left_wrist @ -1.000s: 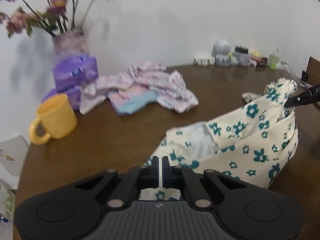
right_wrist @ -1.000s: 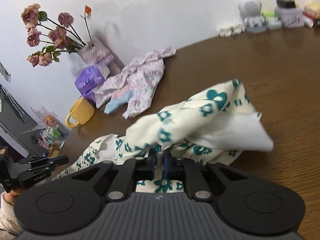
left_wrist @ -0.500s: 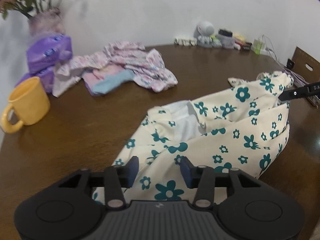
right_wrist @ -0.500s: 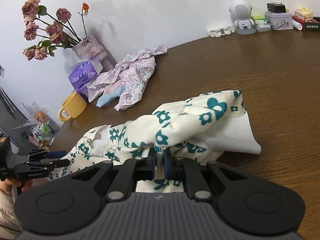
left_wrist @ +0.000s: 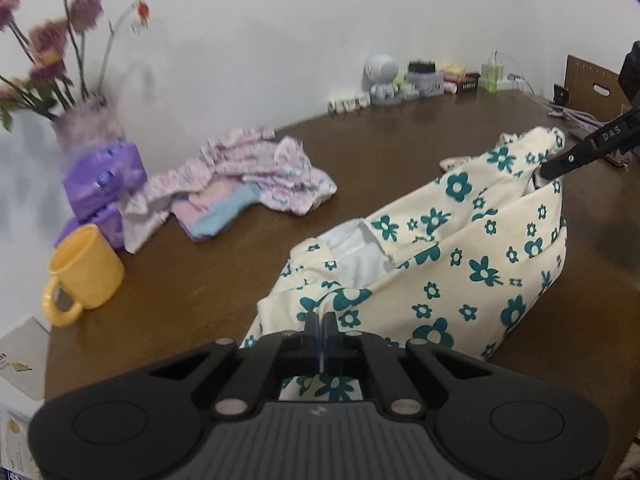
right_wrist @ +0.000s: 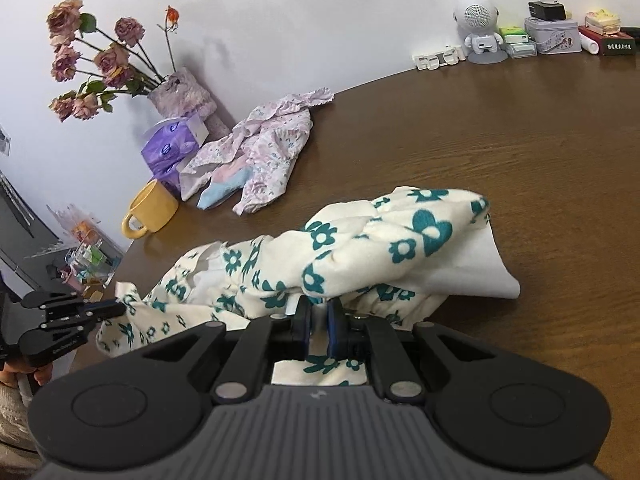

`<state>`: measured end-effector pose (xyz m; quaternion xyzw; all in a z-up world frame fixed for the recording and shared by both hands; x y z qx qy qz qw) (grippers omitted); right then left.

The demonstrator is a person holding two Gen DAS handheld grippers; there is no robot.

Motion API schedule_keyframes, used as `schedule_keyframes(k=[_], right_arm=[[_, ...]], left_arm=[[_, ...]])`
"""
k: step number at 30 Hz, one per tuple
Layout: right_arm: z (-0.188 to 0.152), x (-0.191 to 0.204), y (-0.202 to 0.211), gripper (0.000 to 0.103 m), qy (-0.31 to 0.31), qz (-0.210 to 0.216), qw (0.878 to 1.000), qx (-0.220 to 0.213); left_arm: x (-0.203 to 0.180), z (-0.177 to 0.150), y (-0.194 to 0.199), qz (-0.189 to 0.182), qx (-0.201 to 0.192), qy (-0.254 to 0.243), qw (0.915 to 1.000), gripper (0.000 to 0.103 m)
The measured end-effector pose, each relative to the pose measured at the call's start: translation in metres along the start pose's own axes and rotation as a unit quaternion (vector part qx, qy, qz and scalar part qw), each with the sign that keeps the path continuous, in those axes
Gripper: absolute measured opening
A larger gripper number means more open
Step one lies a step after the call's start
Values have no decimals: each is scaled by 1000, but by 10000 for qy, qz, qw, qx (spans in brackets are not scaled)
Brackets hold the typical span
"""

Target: Fold clothes

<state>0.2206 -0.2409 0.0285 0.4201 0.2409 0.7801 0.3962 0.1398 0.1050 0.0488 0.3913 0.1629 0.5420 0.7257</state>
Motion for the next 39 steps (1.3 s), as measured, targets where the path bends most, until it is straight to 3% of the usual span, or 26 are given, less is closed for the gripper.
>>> schedule_keyframes(k=[9,12,18,21,23,26,29,34,39], right_arm=[[-54,7,22,7,21,-155,9994,296],[-74,6,27,7,-71,-133,9994,318],[-87,5,32,12,-23,-313,9994,177],[-86,7,44,26,128,-448,9989,20],[-86,9,56,37,306,-655,9973,-144],[-85,11,74,40,572,-986,9927,-388],[-80,11,85,45,854,-1321,9859,-569],[-74,13,82,53,1281,-1547,9783,-515],[-71,15,71,56,1571,-1612,9739,-294]], left_arm=[[-31,-52,50,159,-436,606,9971,0],[-37,-78,47,86,-247,1011,9945,0],[-32,-75,55,-189,-287,1239,9917,2],[-30,-73,59,-326,-307,1353,9898,16],[-29,-72,62,-418,-320,1428,9884,45],[-20,-38,76,-604,-577,1391,9867,54],[-21,2,67,-771,-538,1099,9895,67],[-42,60,12,-602,-19,111,9981,67],[-64,89,-51,-796,458,-664,9936,67]])
Point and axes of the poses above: each gripper's, at about its wrist camera, not at the fingertips, and y roughly against the way its jaws point, x to its left, z to its top, the point moved 6 cm from there along -y, roughly the way its jaws point, and after that the axes turned 7 degrees about x, right-handed, at the moved point
